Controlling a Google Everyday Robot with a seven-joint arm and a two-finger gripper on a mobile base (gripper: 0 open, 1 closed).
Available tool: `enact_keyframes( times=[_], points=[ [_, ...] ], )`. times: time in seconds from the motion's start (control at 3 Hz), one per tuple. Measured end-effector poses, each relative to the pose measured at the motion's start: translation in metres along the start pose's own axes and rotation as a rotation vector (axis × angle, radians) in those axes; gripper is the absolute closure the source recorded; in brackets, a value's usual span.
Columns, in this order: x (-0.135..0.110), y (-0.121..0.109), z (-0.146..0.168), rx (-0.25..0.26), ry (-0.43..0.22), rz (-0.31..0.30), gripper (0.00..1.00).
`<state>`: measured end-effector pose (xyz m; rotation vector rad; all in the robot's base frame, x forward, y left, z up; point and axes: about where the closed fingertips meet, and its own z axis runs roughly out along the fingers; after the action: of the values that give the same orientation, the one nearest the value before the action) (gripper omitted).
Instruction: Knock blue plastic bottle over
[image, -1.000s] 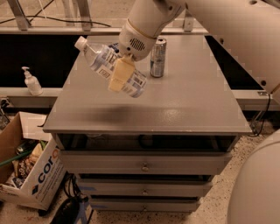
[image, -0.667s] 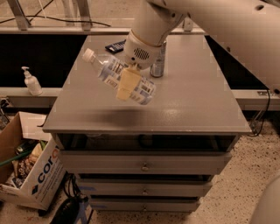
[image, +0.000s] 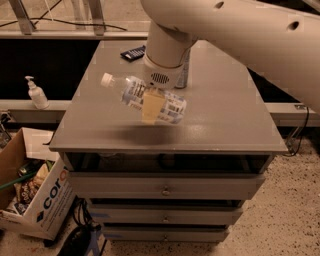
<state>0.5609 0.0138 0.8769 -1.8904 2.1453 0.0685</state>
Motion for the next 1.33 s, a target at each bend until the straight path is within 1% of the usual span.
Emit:
enact_keyframes(
  times=[0.33,0.67,1.0,1.33],
  points=[
    [0.011,-0.003,0.010,0.056,0.075,-0.025,1.00],
    [0.014,-0.003,0.020,0.040,0.097,-0.066,1.00],
    [0.014,0.001,0.030,0.002,0.089,-0.102,1.00],
    [0.014,0.006,0.037,-0.025,0.070,-0.111,0.84]
  ],
)
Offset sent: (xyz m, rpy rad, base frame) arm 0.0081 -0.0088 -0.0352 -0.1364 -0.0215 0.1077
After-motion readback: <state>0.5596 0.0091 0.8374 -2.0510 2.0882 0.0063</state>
